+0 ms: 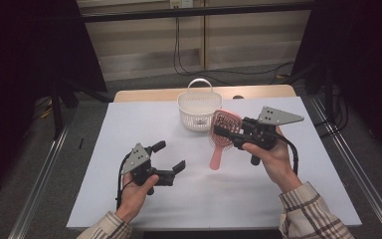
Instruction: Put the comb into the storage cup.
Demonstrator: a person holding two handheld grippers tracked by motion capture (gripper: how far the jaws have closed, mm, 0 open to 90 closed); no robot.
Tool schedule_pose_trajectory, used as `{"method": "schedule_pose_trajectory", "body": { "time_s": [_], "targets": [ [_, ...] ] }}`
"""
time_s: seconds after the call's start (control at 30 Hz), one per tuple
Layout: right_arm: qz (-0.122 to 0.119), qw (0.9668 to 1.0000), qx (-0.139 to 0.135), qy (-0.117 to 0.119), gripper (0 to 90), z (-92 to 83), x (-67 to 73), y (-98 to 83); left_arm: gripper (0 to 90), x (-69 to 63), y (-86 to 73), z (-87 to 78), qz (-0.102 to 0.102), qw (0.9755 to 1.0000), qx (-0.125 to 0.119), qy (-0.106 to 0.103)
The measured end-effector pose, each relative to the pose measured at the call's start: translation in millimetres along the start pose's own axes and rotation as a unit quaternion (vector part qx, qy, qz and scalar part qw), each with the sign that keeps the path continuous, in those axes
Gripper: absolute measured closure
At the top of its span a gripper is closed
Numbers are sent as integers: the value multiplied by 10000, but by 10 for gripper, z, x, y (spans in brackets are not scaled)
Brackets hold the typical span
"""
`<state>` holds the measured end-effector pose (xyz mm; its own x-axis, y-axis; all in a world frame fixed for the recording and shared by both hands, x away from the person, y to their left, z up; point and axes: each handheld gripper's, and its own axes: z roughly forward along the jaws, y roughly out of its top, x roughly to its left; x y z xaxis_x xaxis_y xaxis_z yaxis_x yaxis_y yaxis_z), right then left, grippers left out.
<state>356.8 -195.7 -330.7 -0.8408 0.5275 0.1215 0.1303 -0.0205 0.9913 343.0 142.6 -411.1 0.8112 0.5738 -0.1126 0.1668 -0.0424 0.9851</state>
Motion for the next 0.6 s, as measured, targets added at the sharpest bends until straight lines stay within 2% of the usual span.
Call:
{"method": "schedule_pose_trajectory", "body": {
  "time_s": [0.07,0.2,0.23,0.3,0.37,0.43,0.6],
  "targets": [
    [0,10000,0,-14,620,-7,-7,11,22,8,-12,-35,71,9999,-6,113],
    [-19,9999,10,-101,620,-16,-39,25,20,25,-61,-83,-36,9998,110,145],
    [-24,9999,7,-123,620,-17,-47,28,21,25,-77,-100,11,9996,154,256],
    [51,9999,-10,-162,619,-23,-63,35,22,35,-100,-138,68,9994,141,303],
    [22,9998,-29,-196,620,-22,-64,46,24,45,-101,-178,-2,9993,112,367],
    [26,9997,-19,-233,620,-17,-67,64,24,53,-99,-212,6,9987,57,516],
    [-78,9994,-13,-350,620,13,-77,116,24,91,-97,-334,22,9977,-35,674]
  ]
}}
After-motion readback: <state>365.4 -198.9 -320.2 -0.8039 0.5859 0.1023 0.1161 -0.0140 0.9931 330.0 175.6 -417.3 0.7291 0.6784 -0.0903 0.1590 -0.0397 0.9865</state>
